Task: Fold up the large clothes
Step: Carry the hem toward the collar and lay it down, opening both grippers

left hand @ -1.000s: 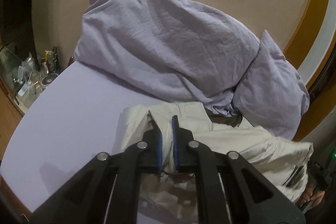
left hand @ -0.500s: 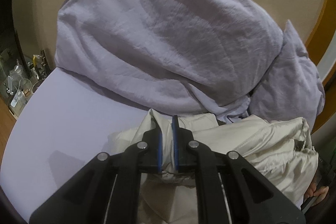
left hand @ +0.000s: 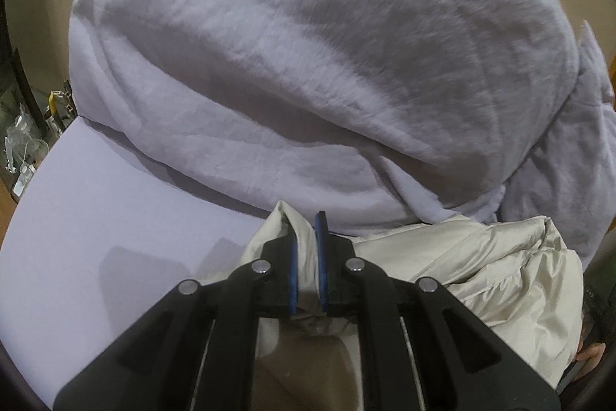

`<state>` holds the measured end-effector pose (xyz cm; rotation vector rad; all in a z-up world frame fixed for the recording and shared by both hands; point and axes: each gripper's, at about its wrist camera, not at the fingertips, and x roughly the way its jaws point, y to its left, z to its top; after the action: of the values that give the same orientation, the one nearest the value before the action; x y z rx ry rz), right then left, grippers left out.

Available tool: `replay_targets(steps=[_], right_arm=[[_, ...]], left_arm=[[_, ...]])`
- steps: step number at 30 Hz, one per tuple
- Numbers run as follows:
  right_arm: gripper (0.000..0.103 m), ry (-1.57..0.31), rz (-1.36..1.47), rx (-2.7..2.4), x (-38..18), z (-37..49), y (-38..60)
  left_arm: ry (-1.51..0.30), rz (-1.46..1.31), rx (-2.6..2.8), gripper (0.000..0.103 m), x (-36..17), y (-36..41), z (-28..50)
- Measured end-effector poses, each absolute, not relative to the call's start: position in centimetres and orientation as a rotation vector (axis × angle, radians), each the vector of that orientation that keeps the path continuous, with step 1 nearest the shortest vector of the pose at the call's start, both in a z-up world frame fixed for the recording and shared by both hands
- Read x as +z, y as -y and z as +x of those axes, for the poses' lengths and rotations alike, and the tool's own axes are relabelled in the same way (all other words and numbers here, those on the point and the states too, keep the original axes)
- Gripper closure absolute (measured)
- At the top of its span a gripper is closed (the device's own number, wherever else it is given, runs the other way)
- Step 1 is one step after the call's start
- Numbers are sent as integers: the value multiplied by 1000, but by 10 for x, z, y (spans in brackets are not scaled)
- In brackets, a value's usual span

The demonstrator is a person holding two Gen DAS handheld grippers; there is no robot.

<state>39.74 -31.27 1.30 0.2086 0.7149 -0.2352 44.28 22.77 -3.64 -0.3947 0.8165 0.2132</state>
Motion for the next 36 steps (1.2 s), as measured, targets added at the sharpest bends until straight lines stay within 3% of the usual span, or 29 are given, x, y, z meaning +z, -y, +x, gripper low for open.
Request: replay_targets(steps=[3,7,9,10,11,18,27,29,32,34,36], right_arm=[[91,-738,205,-253,9,402,313],[80,-746,171,-245,17,392,307],[66,-736,150,-242,23,385,302],[49,-718,135,-245,29,378,300],[36,-697,119,-250,34,371,297],[34,-727,115,-72,53,345,263],[34,-893,-20,96,27,356,184],[41,-939,-41,87,10,364,180],[75,-961,-53,79,-8,370,176],[90,-953,-60,75,-10,374,173],[97,-940,-58,69,-9,378,171]], left_arm=[[-838,-396,232,93,-46,-228,451],[-845,-390,242,85,-48,-226,447],[-840,-384,245,71,-44,-225,444],[-829,-374,259,54,-40,-225,440],[-817,-366,268,46,-36,-225,437],[-799,-348,241,42,-18,-213,422],[-812,-280,113,38,-10,-159,412],[-815,-258,85,38,-10,-146,410],[-819,-225,41,37,-11,-127,410],[-820,-212,19,37,-11,-116,411],[-823,-205,0,37,-13,-107,413]])
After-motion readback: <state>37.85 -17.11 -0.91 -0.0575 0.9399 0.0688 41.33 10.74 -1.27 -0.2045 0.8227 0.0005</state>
